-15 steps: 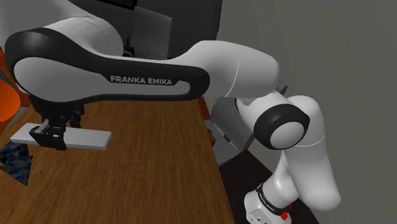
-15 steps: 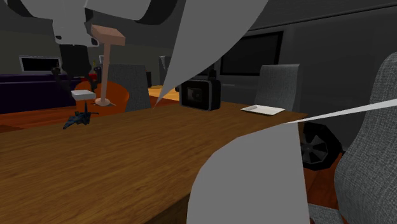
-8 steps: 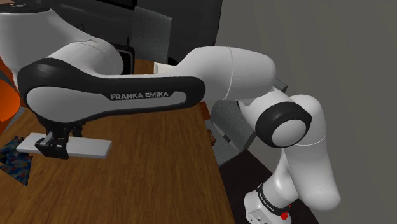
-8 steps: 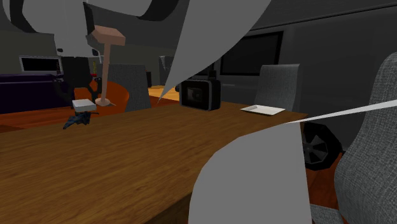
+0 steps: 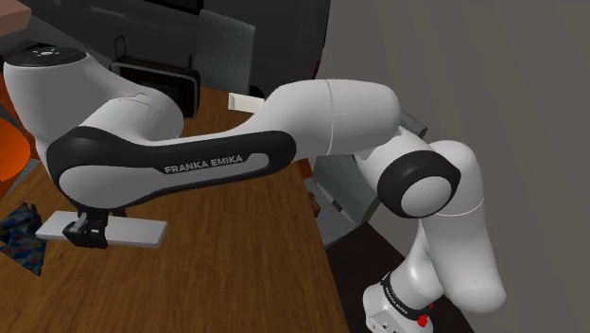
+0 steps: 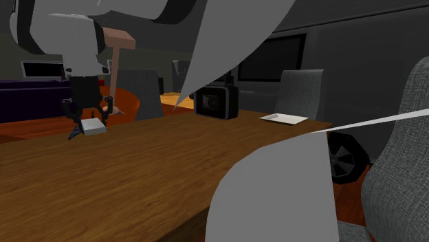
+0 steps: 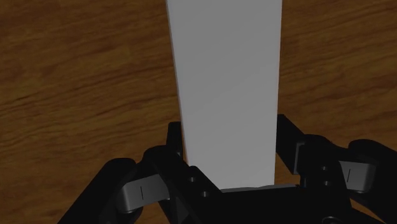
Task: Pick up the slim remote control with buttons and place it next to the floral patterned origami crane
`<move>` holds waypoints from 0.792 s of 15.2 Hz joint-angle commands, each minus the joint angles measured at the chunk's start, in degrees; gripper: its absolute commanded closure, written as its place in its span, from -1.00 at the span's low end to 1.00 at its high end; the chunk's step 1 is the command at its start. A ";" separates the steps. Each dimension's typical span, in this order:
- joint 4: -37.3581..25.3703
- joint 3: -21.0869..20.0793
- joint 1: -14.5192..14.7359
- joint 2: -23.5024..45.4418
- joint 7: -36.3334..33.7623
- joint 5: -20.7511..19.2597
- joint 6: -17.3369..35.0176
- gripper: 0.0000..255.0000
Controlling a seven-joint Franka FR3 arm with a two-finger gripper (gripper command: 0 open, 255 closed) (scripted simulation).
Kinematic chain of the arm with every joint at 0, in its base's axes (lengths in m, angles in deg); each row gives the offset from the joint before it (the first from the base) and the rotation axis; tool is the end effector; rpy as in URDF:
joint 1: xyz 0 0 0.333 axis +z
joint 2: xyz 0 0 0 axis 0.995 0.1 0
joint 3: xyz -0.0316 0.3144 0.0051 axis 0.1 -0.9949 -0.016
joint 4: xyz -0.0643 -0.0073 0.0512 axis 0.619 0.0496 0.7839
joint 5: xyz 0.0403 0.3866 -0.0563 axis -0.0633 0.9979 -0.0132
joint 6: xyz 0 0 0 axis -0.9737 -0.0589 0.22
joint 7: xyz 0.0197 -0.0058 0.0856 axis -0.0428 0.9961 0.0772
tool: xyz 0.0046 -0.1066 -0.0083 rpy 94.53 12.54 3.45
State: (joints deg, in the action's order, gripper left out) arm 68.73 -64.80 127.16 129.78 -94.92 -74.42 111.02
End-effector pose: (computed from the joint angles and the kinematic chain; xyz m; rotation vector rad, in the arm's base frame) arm 0.4670 0.5821 0.3869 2.8232 1.3355 0.0139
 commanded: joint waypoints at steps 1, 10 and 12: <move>1.43 0.02 -0.06 0.07 -0.18 -0.08 1.55 1.00; 4.70 0.25 -0.21 1.43 -0.57 -0.46 6.12 1.00; 4.69 0.25 -0.21 1.43 -0.57 -0.46 6.11 1.00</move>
State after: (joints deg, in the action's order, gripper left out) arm 72.99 -64.61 126.98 130.96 -95.48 -74.86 117.03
